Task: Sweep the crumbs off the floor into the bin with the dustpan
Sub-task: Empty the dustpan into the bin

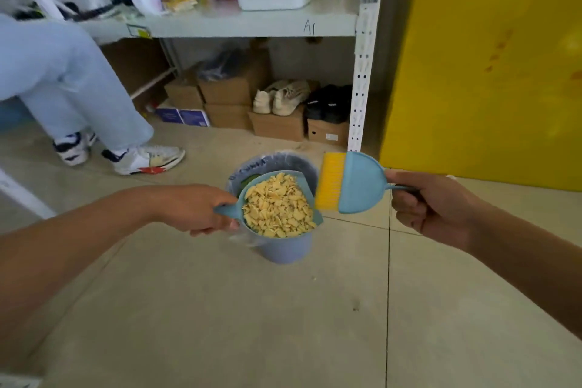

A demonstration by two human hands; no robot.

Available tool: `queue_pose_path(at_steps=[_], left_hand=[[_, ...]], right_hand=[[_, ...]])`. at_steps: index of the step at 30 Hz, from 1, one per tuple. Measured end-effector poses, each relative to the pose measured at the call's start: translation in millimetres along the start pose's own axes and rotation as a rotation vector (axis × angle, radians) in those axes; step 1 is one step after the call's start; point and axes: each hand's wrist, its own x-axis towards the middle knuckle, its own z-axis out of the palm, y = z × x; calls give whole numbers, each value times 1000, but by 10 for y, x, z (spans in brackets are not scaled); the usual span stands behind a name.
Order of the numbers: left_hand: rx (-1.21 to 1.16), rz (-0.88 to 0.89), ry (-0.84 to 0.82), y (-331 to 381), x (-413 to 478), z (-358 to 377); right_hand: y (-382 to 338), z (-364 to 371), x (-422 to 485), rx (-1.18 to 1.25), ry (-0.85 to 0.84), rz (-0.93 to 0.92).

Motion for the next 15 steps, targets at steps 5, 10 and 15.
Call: queue_pose_path(at_steps=[5, 10, 15], left_hand=[[-71, -89, 20, -416, 207, -190], [-63, -149, -25, -610, 546, -154], [109, -205, -81, -613, 853, -176]], right_hand=[[-134, 540, 445, 75, 7, 25], [-96, 816, 939, -11, 64, 51], [47, 985, 1210, -414, 217, -2]])
